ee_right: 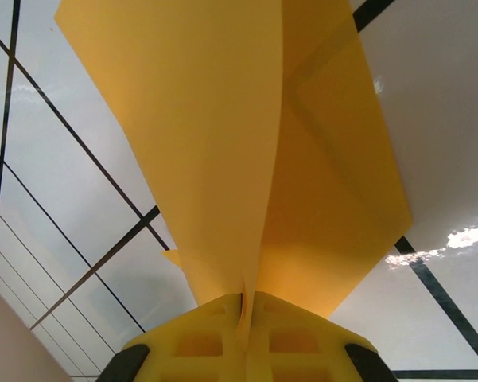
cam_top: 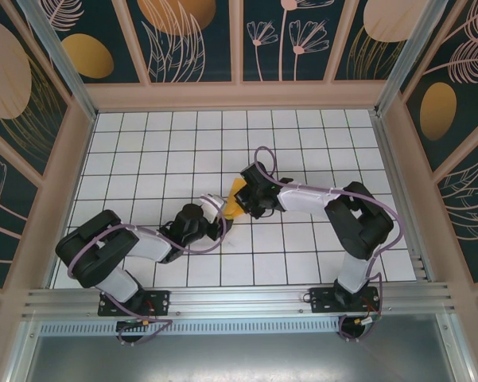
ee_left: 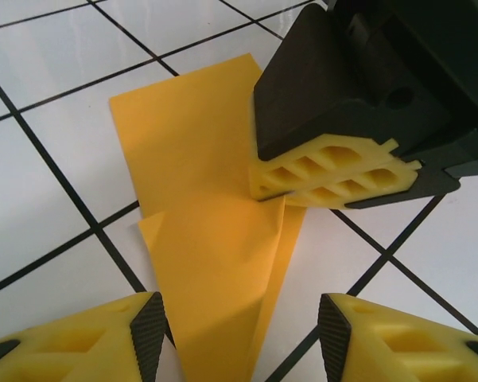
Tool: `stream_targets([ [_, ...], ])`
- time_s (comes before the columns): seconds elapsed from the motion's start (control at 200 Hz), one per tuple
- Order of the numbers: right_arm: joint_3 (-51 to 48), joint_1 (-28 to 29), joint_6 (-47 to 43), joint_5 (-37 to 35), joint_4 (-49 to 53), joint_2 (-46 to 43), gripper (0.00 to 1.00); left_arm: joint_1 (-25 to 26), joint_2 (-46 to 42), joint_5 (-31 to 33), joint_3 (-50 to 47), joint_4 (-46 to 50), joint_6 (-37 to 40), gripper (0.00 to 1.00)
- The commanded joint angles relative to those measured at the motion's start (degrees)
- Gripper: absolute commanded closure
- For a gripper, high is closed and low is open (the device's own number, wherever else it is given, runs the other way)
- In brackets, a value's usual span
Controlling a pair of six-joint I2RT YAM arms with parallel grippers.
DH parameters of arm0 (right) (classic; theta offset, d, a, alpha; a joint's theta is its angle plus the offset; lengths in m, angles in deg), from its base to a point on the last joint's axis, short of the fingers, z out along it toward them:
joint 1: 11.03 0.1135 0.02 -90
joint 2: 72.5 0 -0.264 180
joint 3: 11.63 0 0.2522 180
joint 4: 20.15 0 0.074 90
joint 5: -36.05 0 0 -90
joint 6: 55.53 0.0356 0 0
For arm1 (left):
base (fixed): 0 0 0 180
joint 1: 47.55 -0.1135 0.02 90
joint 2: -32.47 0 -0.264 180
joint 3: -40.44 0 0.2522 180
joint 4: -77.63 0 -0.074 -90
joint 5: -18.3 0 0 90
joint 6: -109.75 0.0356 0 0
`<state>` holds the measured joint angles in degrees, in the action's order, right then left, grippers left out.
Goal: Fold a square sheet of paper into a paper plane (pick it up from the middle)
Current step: Fourth fold the wing at the center of the table.
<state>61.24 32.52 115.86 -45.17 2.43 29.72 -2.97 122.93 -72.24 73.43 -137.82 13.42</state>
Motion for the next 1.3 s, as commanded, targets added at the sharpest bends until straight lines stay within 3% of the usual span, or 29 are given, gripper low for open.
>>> stream_targets([
  [0.0, -0.58, -0.31, 0.95, 1.83, -0.99, 0.87, 1.00, 0.73, 1.62, 2.20, 1.38, -5.16, 5.55, 0.44],
  [0.34, -0.31, -0.35, 1.25, 3.33, -0.47, 0.41, 1.00, 1.75, 5.97, 2.63, 2.20, -7.64, 13.94, 0.44],
  [0.61, -0.09, -0.31, 1.43, 4.39, -0.64, 0.60, 0.99, 1.85, 7.41, 5.01, 2.38, -9.68, 17.20, 0.61],
  [1.081, 0.32, -1.92, -1.71, 4.99, -0.53, -0.88, 0.71, 1.92, 11.11, 3.27, 0.37, -13.18, 14.70, 0.83],
  [1.291, -0.35, -5.05, -9.85, 5.98, -0.65, -3.28, 0.57, 1.92, 9.71, 3.24, -1.61, -15.20, 10.72, 0.88],
])
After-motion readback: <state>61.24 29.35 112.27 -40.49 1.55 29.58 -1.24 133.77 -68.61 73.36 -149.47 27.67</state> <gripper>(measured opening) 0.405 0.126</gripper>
